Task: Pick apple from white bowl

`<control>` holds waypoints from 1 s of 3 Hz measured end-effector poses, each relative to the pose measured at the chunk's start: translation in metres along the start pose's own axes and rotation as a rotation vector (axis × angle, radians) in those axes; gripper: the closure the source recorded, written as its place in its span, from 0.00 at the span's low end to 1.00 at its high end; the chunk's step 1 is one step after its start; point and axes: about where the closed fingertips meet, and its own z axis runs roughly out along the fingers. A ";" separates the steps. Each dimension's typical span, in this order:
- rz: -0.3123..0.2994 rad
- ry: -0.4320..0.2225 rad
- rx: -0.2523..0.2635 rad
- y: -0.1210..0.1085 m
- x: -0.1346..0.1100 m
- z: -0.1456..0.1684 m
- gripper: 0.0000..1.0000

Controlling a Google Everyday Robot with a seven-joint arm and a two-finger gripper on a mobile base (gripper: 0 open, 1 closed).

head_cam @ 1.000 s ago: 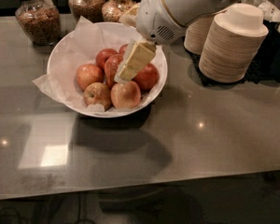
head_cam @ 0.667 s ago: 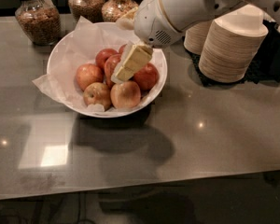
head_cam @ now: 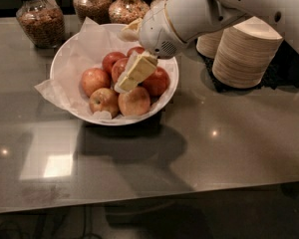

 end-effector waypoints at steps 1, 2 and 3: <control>0.008 -0.004 -0.029 0.000 0.009 0.013 0.25; 0.029 -0.021 -0.059 0.000 0.018 0.024 0.24; 0.051 -0.033 -0.086 0.000 0.027 0.033 0.23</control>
Offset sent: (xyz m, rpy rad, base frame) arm 0.0173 0.0048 -0.0431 0.0283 0.1036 0.0390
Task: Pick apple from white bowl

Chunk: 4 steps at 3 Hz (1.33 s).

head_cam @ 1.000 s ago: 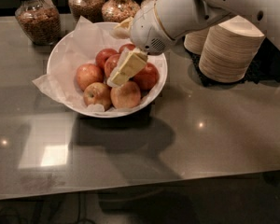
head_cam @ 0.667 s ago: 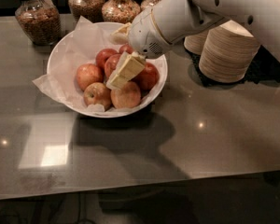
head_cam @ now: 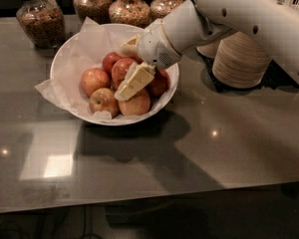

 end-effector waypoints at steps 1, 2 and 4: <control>0.017 -0.011 -0.018 -0.002 0.006 0.006 0.24; 0.038 -0.020 -0.034 -0.003 0.013 0.011 0.27; 0.038 -0.020 -0.035 -0.004 0.010 0.008 0.69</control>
Offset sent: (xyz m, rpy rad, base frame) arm 0.0134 -0.0052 -0.0244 0.0279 0.0814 -0.0005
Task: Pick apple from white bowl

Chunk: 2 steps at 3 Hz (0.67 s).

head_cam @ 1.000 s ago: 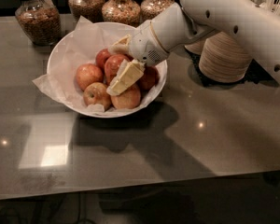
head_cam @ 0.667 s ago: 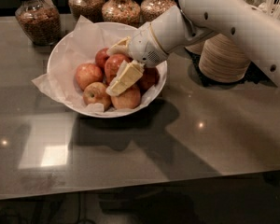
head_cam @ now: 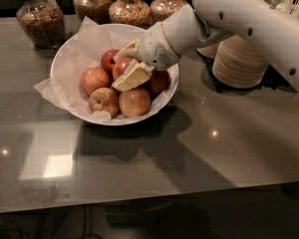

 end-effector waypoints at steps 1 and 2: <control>0.000 0.000 0.000 0.000 0.000 0.000 0.92; 0.000 0.000 0.000 0.000 0.000 0.000 1.00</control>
Offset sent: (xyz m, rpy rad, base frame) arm 0.0000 0.0000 0.0000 0.0000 0.0000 0.0000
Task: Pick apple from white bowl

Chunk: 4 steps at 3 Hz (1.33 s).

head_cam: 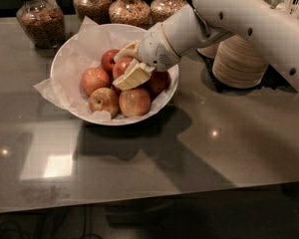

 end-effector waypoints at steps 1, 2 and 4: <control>0.000 0.000 0.000 0.000 0.000 0.000 1.00; -0.032 -0.042 -0.020 0.002 -0.017 0.000 1.00; -0.155 -0.277 -0.041 0.007 -0.091 -0.023 1.00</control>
Offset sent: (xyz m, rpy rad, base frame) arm -0.0085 0.0188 0.0295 0.0808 -0.0257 0.0881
